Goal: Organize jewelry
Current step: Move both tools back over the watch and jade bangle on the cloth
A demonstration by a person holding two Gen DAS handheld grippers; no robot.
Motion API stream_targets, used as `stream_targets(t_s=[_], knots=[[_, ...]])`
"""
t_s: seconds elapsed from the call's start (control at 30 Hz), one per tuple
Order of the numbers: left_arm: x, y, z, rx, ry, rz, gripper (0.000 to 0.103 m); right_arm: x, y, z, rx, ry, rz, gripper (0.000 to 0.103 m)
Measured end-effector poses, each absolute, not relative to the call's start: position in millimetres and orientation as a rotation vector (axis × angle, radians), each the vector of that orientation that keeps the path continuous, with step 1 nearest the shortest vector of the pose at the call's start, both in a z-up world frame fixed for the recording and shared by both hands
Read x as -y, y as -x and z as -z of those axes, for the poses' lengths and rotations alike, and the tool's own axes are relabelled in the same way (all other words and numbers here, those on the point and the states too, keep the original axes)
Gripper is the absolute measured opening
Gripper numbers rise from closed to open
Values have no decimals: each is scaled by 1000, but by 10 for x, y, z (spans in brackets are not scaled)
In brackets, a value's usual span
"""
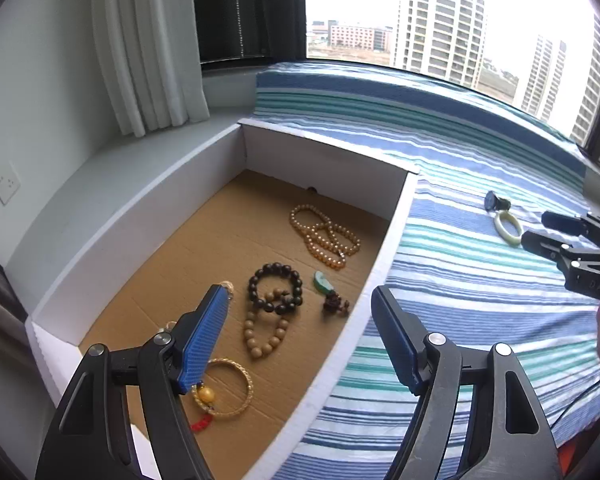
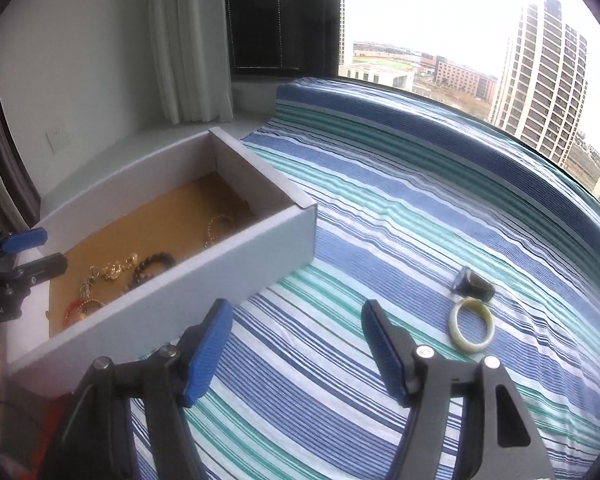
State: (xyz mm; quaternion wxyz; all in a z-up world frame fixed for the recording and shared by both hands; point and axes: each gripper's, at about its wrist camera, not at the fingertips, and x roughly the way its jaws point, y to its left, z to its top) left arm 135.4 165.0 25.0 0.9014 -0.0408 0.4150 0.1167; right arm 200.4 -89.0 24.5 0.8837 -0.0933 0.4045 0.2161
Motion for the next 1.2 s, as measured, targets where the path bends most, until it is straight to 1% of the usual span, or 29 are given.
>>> stream_targets(t_s=[0.17, 0.23, 0.3, 0.4, 0.5, 0.7, 0.77, 0.87, 0.9, 0.97, 1.0, 1.03, 1.07, 1.1, 1.2], knots=[[-1304, -1365, -213, -865, 78, -169, 76, 1305, -1892, -120, -861, 159, -388, 68], [-1139, -1352, -158, -873, 86, -131, 83, 1488, -1848, -4, -873, 137, -341, 69], [-963, -1363, -33, -891, 87, -92, 87, 1718, -1810, 200, -900, 89, -285, 71], [-663, -1458, 237, -959, 69, -36, 87, 2133, -1740, 614, -937, 41, -153, 71], [-324, -1575, 465, -978, 47, 29, 87, 2628, -1654, 979, -974, -7, -9, 71], [324, -2125, 833, -938, 56, 123, 87, 3384, -1561, 1245, -971, -84, 224, 71], [512, -2360, 965, -943, 59, 124, 87, 3565, -1613, 1276, -951, -107, 276, 75], [738, -2653, 1164, -948, 32, 103, 87, 3736, -1724, 1301, -938, -136, 326, 83], [790, -2720, 1225, -953, 18, 94, 87, 3772, -1747, 1318, -927, -139, 345, 90], [845, -2797, 1322, -958, 5, 89, 87, 3822, -1776, 1358, -928, -157, 346, 97], [854, -2817, 1372, -965, 0, 81, 87, 3807, -1793, 1380, -934, -150, 336, 103], [856, -2832, 1426, -978, -5, 72, 88, 3784, -1808, 1402, -943, -137, 332, 103], [877, -2809, 1435, -951, -34, 61, 88, 3777, -1780, 1379, -942, -135, 332, 103], [888, -2795, 1454, -945, -48, 61, 93, 3788, -1781, 1392, -941, -142, 329, 103], [869, -2791, 1469, -947, -33, 64, 97, 3786, -1807, 1411, -941, -140, 330, 103]])
